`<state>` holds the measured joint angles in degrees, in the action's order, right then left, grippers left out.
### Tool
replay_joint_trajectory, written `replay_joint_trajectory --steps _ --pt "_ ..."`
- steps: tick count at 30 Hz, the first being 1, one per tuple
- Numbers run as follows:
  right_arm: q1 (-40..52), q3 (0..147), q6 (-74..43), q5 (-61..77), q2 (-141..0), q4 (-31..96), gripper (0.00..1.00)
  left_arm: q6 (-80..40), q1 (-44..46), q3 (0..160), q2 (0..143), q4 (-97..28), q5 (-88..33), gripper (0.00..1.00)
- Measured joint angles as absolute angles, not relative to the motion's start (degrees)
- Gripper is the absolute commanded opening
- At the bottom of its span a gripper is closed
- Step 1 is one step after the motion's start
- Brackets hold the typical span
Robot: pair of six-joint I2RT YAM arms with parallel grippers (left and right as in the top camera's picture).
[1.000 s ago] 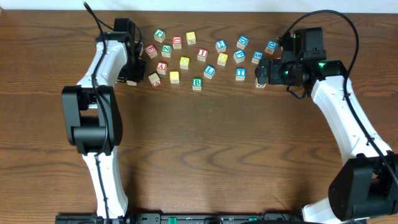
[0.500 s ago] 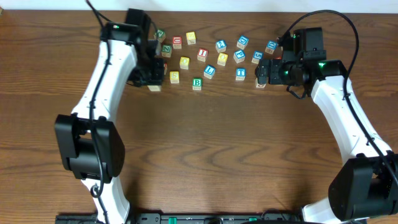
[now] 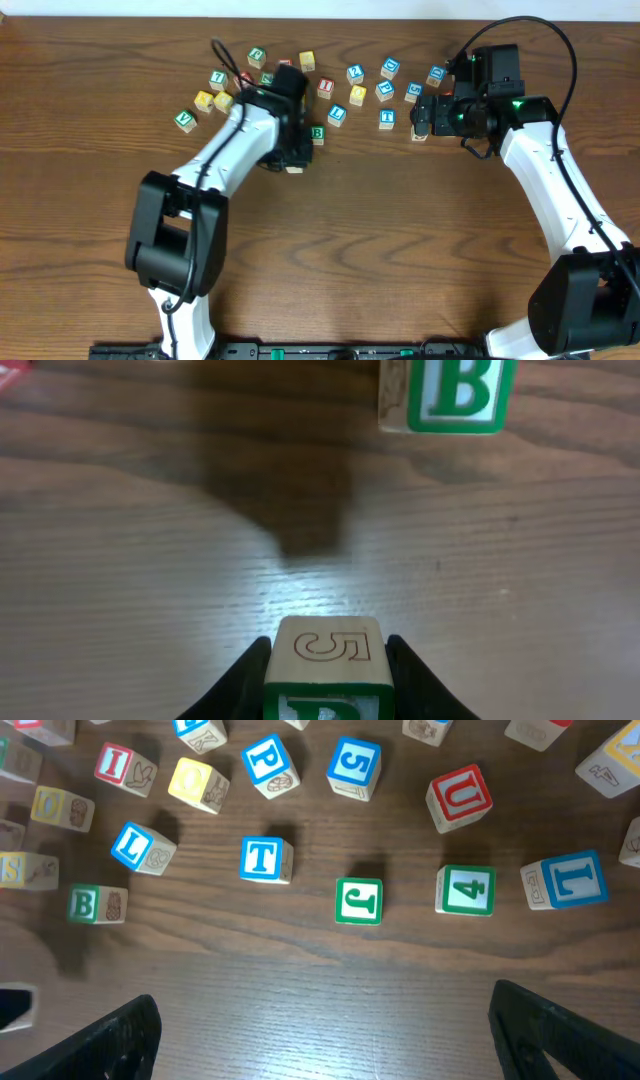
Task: Spell out ROBOT
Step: 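Carry green R block to open table center and release it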
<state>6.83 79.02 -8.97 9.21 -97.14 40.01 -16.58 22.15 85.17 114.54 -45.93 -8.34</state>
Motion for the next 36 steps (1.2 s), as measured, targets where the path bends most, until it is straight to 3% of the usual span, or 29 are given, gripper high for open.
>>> replay_joint_trajectory --steps 22,26,36 --pt "6.83 79.02 -8.97 9.21 -97.14 40.01 0.99 -24.18 27.46 78.06 114.67 -39.59 -0.03 0.29" --pt "6.83 79.02 -8.97 9.21 -97.14 40.03 0.99 -24.25 27.46 78.06 114.67 -39.55 -0.03 0.40" --pt "6.83 79.02 -8.97 9.21 -97.14 40.03 0.99 -24.43 27.46 78.06 114.67 -38.76 -0.01 0.45"
